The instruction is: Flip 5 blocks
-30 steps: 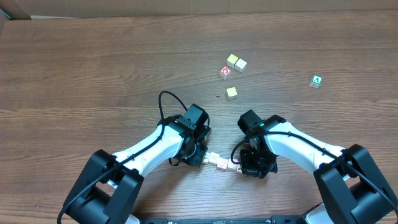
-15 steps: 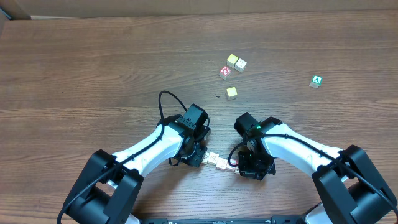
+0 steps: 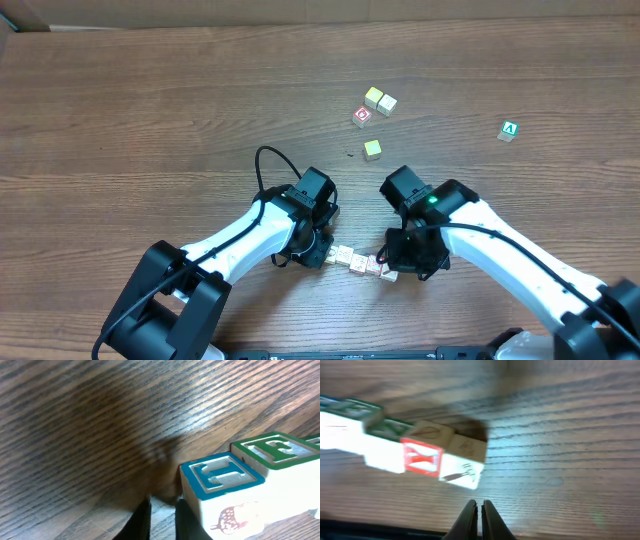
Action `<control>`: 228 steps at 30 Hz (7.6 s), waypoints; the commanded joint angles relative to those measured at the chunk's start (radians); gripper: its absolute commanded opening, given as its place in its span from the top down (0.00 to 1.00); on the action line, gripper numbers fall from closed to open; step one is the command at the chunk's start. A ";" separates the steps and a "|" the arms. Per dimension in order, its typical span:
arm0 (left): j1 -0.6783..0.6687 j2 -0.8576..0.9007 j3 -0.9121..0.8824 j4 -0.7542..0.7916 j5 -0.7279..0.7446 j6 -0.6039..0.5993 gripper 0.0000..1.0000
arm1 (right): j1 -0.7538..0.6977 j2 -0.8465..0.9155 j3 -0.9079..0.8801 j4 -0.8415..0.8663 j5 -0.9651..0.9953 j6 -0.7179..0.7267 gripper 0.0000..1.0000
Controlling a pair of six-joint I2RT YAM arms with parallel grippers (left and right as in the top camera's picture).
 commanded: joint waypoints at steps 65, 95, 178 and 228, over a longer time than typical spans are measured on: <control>0.204 0.024 0.006 -0.016 -0.024 -0.085 0.82 | 0.091 0.237 0.231 0.345 -0.040 -0.146 0.91; 0.142 0.024 0.006 0.008 0.267 0.076 0.95 | 0.092 -0.193 -0.093 -0.102 0.053 0.188 0.96; 0.132 0.024 0.006 0.003 0.041 -0.074 0.88 | 0.073 0.125 -0.080 0.451 0.027 -0.036 0.95; 0.132 0.024 0.006 -0.002 0.042 -0.079 0.87 | 0.012 0.132 -0.079 0.335 -0.088 -0.216 0.94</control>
